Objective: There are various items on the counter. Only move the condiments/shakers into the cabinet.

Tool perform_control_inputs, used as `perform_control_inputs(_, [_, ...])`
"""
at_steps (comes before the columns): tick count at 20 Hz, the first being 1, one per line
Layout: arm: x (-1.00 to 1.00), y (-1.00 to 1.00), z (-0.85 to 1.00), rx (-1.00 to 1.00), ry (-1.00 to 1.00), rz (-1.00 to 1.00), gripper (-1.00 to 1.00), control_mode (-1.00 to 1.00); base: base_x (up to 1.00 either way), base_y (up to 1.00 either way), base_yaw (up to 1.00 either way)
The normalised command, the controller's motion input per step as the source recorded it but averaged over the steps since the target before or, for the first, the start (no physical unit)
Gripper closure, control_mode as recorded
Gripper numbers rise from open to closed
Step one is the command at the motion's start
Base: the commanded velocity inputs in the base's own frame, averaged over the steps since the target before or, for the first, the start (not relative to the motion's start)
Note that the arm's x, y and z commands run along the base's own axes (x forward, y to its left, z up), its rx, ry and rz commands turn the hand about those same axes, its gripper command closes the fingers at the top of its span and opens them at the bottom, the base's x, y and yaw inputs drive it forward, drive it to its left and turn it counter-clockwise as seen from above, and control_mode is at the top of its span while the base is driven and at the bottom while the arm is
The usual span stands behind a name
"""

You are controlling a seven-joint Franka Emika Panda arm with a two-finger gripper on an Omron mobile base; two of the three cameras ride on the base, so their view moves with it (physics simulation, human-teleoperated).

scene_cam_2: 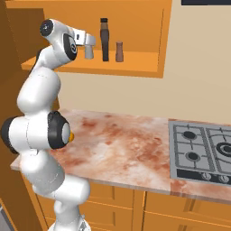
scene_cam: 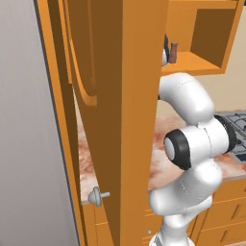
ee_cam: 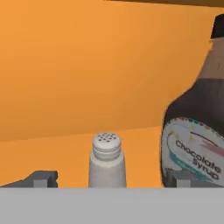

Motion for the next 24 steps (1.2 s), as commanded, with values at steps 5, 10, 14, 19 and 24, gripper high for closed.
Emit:
perform_control_inputs(5, [-1.00,0.00,-0.06,0.00,-0.47,0.00,-1.00,-1.00,0.00,0.00,0.00])
perform_control_inputs(10, [-1.00,0.00,-0.26,0.00,-0.40,0.00,-1.00,-1.00,0.00,0.00,0.00])
perform_control_inputs(14, [-1.00,0.00,-0.36,0.00,-0.34,0.00,-1.00,-1.00,0.00,0.00,0.00])
perform_control_inputs(19, [-1.00,0.00,-0.28,0.00,-0.31,0.00,-1.00,-1.00,0.00,0.00,0.00])
perform_control_inputs(24, [-0.14,-0.03,-0.03,0.01,0.00,0.00,-1.00,-1.00,0.00,0.00,0.00])
